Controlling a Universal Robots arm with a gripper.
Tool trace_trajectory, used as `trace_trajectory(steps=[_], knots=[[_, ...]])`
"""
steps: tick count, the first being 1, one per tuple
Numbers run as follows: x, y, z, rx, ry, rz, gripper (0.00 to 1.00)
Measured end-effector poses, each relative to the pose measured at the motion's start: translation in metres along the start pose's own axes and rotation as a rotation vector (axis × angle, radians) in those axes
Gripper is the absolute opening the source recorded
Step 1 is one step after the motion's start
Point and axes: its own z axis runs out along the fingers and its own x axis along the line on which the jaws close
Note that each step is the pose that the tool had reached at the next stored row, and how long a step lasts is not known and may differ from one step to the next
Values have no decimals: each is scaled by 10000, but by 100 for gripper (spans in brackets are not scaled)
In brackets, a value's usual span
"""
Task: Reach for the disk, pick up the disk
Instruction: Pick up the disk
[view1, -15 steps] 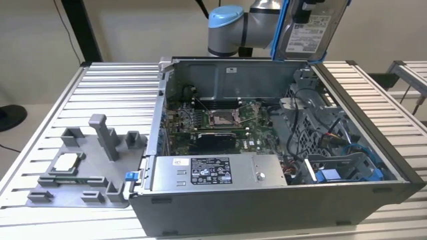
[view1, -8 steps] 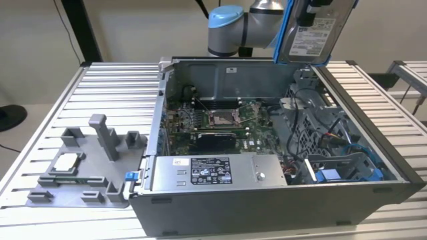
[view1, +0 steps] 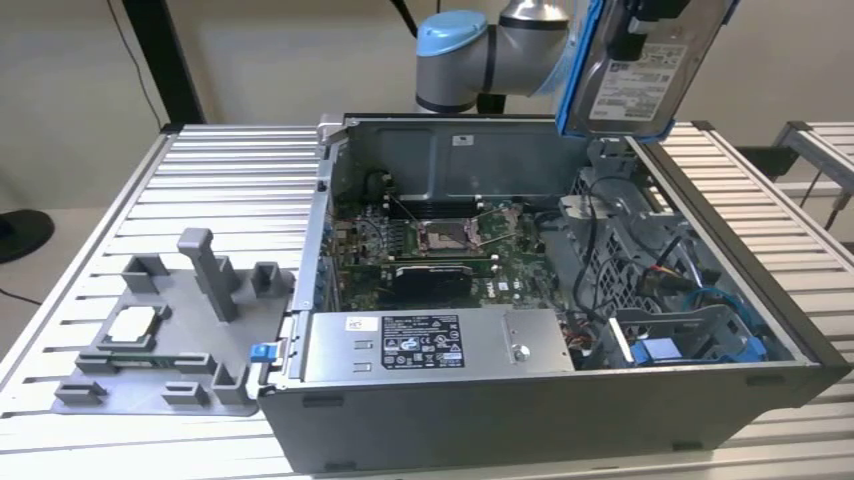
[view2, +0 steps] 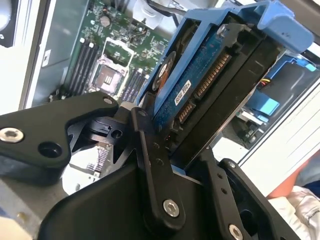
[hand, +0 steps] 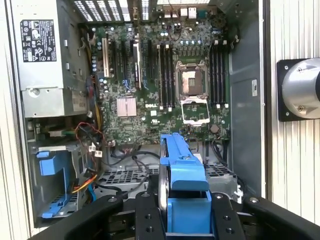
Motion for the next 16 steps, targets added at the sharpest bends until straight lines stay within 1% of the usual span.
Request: trace_trajectory(steps=[4,9,16], knots=[[97,-28,-6,-10,1,1,0],[229,-41,-11,-12,1,1,0],[500,-64,-25,-14,0,2,0]])
